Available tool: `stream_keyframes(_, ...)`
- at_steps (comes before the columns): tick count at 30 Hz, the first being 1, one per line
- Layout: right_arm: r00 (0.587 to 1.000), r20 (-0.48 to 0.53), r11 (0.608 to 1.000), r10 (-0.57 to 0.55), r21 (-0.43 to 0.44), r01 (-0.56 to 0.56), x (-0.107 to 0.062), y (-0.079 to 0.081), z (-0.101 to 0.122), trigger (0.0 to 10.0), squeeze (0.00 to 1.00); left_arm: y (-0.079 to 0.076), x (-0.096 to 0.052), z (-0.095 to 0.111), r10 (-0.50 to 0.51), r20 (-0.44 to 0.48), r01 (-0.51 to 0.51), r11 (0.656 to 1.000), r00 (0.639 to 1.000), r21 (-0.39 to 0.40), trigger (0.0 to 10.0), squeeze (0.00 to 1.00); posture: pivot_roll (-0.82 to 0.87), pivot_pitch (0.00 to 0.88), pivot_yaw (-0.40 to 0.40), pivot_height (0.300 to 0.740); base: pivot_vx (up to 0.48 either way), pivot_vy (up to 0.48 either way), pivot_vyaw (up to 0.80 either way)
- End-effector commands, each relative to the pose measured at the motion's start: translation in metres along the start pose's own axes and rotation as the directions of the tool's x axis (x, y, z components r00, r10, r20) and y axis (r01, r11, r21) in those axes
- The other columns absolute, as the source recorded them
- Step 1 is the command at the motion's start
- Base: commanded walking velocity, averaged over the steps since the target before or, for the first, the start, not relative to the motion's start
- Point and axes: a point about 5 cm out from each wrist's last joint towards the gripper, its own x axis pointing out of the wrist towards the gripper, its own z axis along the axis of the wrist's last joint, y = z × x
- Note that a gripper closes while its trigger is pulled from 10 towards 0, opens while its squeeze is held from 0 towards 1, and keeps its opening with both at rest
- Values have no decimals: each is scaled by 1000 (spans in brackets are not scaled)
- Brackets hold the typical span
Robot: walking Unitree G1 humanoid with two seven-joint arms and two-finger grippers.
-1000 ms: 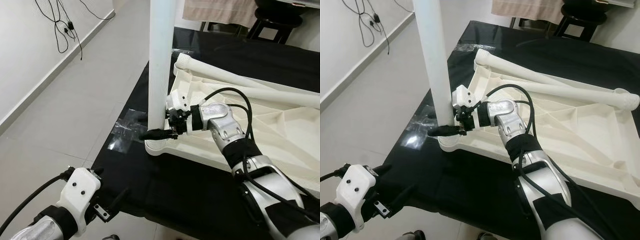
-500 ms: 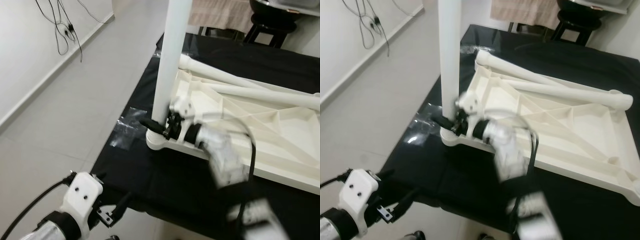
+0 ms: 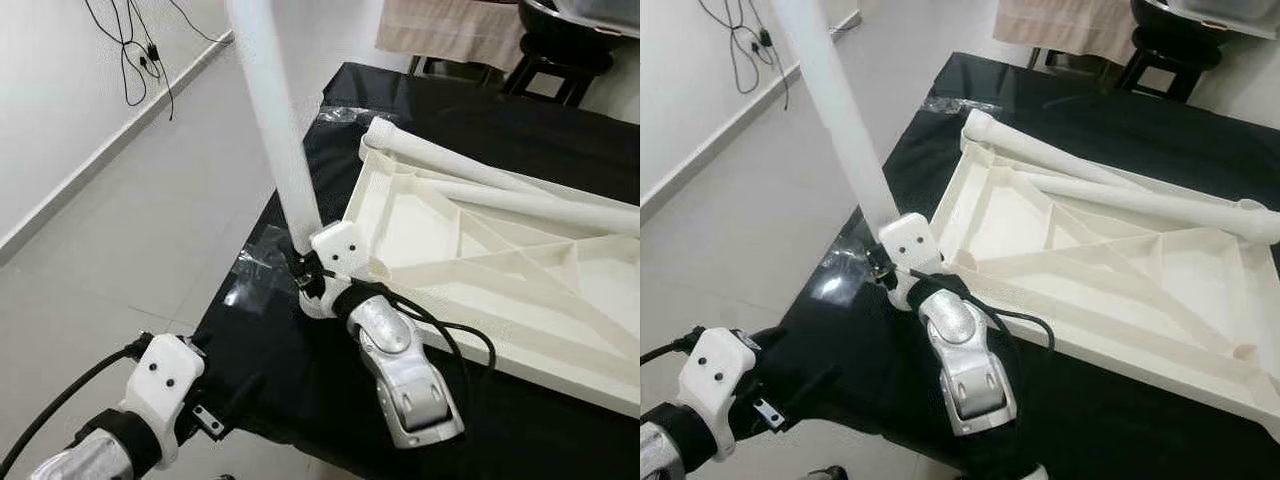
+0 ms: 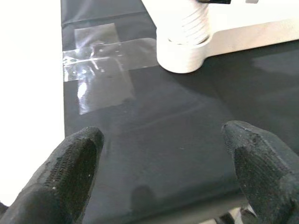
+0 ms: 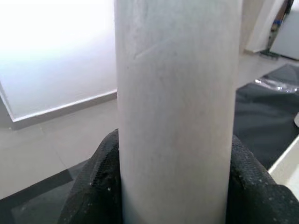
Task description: Building children table
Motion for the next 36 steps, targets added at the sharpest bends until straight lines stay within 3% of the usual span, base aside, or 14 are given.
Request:
stream_keyframes(1, 968, -244, 996, -54, 54, 69, -13, -1, -45, 10000, 0, -1, 1, -6, -2, -14, 2, 1000, 1000, -12, 10000, 0, 94, 186, -71, 740, 0, 0, 0)
stream_keyframes(6, 983, -182, 991, -28, 122, 51, -4, -7, -31, 10000, 0, 0, 4, -7, 0, -11, 0, 1000, 1000, -9, 10000, 0, 89, 175, -67, 740, 0, 0, 0)
stream_keyframes(8, 997, -67, 980, 29, 199, -15, 3, -15, -14, 10000, 0, 4, 7, -6, 11, 1, -11, 1000, 1000, -5, 10000, 0, 75, 156, -65, 740, 0, 0, 0)
stream_keyframes(10, 999, -30, 975, 43, 221, -36, 5, -18, -8, 10000, 0, 5, 9, -6, 17, 6, -17, 1000, 1000, -3, 10000, 0, 75, 156, -65, 740, 0, 0, 0)
stream_keyframes(13, 991, 106, 946, 78, 307, -107, 9, -33, 15, 10000, 0, 15, 15, 0, 41, 43, -42, 999, 998, 7, 10000, 0, 58, 122, -62, 740, 0, 0, 0)
stream_keyframes(17, 987, 142, 934, 80, 336, -124, 10, -37, 22, 10000, 0, 19, 17, 3, 49, 57, -49, 999, 997, 8, 10000, 0, 58, 122, -62, 740, 0, 0, 0)
stream_keyframes(19, 965, 250, 900, 80, 399, -178, 10, -52, 43, 10000, 0, 33, 25, 18, 79, 129, -79, 997, 989, -3, 10000, 0, 53, 90, -56, 740, 0, 0, 0)
stream_keyframes(26, 955, 289, 890, 66, 415, -187, 11, -59, 49, 10000, 0, 41, 31, 28, 88, 176, -88, 996, 980, -8, 10000, 0, 54, 68, -50, 740, 0, 0, 0)
stream_keyframes(36, 951, 306, 890, -41, 443, -104, 15, -88, 51, 10000, 0, 56, 45, 56, 86, 292, -87, 996, 952, -11, 10000, 0, 59, 22, -37, 740, 0, 0, 0)
